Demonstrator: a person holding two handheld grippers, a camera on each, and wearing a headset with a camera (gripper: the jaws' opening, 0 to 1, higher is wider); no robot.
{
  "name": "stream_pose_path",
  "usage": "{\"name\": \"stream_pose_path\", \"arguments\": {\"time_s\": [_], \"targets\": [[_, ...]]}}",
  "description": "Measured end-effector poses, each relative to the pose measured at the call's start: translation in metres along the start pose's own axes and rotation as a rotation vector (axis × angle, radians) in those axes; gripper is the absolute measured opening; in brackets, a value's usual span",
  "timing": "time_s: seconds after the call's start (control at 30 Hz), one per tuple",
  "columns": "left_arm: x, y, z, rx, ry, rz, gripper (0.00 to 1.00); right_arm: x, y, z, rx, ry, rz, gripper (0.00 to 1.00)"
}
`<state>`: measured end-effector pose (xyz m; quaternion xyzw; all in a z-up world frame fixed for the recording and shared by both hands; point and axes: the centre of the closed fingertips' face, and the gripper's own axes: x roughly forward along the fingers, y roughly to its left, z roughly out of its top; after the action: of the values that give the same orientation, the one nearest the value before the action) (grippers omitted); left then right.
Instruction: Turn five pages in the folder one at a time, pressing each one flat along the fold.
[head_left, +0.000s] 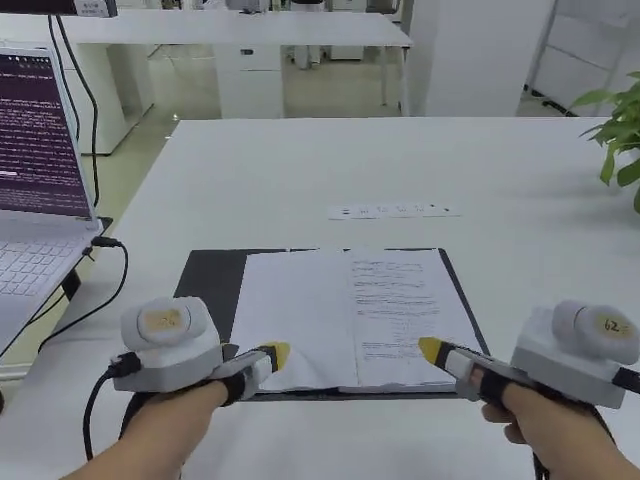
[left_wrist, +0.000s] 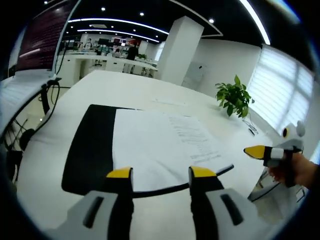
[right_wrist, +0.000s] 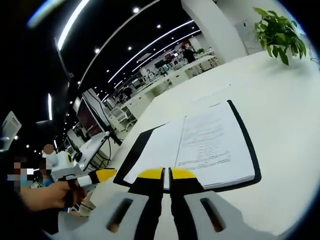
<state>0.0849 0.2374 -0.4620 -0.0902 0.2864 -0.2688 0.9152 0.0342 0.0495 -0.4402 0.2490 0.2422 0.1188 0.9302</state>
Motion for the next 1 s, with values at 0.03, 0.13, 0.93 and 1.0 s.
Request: {"name": "stream_pose_path", "arguments": {"time_s": [0.03,0.13,0.93,1.0], "targets": [[-0.003,0.0,0.001,0.037,-0.006,0.006,0.47,-0.001,-0.001,0.001,-0.004,0.005,-0.002,0.07],[-0.013,-0.006,0.002,0.103,-0.015,0.011,0.58,-0.005,-0.004,0.002,-0.029,0.015,-0.01,0.25],[-0.057,-0.013,-0.007,0.187,-0.017,-0.006,0.99,-0.049,-0.016,0.014,-0.384,-0.065,-0.078,0.98],[-0.059,-0.012,-0.008,0.19,-0.01,-0.013,0.99,-0.052,-0.009,0.015,-0.421,-0.067,-0.062,1.0]]}}
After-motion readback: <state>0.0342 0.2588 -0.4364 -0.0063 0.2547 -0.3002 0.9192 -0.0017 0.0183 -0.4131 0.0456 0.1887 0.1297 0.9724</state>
